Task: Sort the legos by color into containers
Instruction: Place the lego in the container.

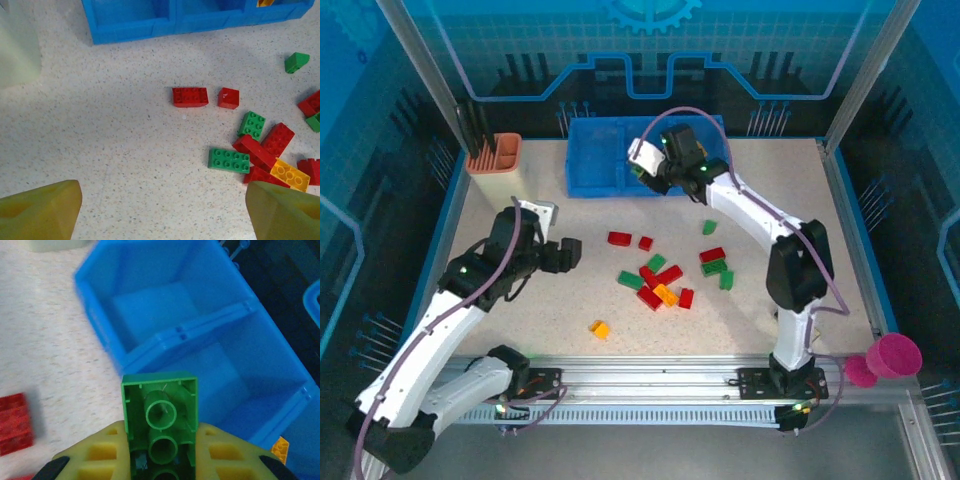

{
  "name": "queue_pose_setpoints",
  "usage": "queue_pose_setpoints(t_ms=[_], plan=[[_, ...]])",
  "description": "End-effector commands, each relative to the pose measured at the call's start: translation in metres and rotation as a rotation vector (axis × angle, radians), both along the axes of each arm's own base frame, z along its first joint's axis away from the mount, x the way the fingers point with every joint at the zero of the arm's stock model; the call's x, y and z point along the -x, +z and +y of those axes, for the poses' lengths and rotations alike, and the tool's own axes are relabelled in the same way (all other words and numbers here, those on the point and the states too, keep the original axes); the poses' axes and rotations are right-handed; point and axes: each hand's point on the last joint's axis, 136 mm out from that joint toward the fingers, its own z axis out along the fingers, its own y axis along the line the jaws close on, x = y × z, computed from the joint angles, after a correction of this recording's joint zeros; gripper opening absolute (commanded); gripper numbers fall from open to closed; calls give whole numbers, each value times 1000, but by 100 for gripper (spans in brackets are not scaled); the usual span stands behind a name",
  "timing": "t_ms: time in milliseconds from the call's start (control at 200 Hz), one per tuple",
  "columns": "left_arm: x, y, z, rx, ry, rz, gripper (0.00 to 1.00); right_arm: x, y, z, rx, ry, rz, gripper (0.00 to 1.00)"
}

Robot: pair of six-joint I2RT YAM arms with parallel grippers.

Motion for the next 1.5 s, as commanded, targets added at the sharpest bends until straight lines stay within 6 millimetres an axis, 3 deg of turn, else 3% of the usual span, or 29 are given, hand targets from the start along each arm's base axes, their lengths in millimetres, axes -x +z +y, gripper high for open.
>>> queue_pose_setpoints(t_ms=[0, 140, 185, 310, 470, 721, 861, 1071, 1226, 1271, 1296, 1496], plan=[[-11, -4, -8, 79, 37, 17, 87, -36, -30, 2, 0, -60, 47, 17], [-22, -23, -17, 137, 89, 77, 87, -77, -49, 6, 17, -90, 43, 18], [-27, -29, -20, 158, 108, 93, 87, -89, -67, 7, 42, -97, 56, 18], [-40, -47, -29, 223, 163, 137, 87, -112, -79, 6, 58, -109, 36, 19], [-56, -75, -42, 250, 238, 187, 89, -119, -85, 10, 61, -91, 22, 24], [-76, -111, -65, 339, 389, 261, 89, -118, -79, 8, 38, -78, -3, 44], [-85, -126, -73, 352, 488, 294, 88, -119, -69, 5, 21, -75, -17, 51], [-92, -146, -70, 205, 681, 362, 85, -116, -46, 1, -34, -79, -33, 57], [-103, -149, -83, 300, 740, 310, 85, -107, -12, -2, -66, -76, -74, 62], [-104, -151, -82, 312, 779, 311, 85, -105, -10, -3, -72, -77, -71, 63], [-104, -152, -82, 315, 802, 314, 85, -101, 8, -5, -87, -79, -96, 64], [-112, -171, -87, 387, 931, 332, 85, -79, 54, -17, -143, -105, -156, 68]])
